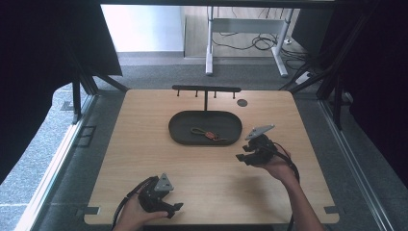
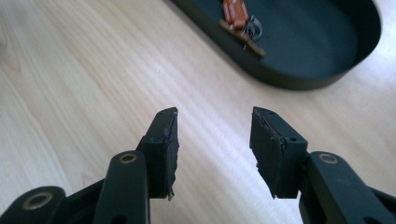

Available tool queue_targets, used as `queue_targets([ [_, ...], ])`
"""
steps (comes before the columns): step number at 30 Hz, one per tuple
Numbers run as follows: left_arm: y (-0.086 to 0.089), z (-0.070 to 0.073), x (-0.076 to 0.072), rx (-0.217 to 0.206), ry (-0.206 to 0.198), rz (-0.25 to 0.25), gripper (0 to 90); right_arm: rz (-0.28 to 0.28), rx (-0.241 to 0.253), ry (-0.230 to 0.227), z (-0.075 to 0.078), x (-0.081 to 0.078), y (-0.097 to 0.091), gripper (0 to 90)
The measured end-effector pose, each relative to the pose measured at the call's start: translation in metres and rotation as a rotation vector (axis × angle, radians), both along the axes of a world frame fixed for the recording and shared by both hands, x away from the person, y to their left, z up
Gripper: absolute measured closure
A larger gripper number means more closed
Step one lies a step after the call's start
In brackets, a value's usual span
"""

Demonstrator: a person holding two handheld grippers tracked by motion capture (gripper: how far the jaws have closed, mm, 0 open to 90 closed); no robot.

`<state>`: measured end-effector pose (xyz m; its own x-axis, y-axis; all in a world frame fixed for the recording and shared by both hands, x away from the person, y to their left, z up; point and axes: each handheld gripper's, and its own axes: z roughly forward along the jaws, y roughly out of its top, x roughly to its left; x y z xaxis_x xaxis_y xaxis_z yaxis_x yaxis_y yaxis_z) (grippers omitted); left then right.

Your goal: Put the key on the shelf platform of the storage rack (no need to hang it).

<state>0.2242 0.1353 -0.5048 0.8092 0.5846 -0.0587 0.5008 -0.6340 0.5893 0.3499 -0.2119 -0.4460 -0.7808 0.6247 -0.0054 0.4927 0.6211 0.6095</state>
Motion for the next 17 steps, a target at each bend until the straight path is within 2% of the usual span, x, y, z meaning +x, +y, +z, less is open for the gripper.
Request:
queue_targets([
  [5, 0.000, 0.001, 0.000, 0.001, -0.002, 0.003, 20.8, -0.026, 0.022, 0.010, -0.017, -0.014, -0.012, 49.6],
  [9, 0.001, 0.001, 0.000, -0.003, -0.004, 0.014, 20.8, -0.061, 0.035, -0.004, -0.027, -0.025, -0.016, 47.0],
  [10, 0.001, 0.001, 0.000, -0.002, -0.005, 0.015, 20.8, -0.074, 0.087, -0.018, -0.028, -0.034, -0.017, 45.9],
  [12, 0.001, 0.003, 0.000, -0.003, -0.004, 0.015, 20.8, -0.077, 0.106, -0.025, -0.028, -0.036, -0.018, 45.7],
  [15, 0.001, 0.005, 0.001, -0.007, -0.006, 0.020, 20.8, -0.076, 0.082, -0.034, -0.026, -0.040, -0.017, 42.3],
  [17, 0.002, 0.006, 0.002, -0.009, -0.008, 0.030, 20.7, -0.092, 0.104, -0.045, -0.026, -0.041, -0.022, 41.4],
])
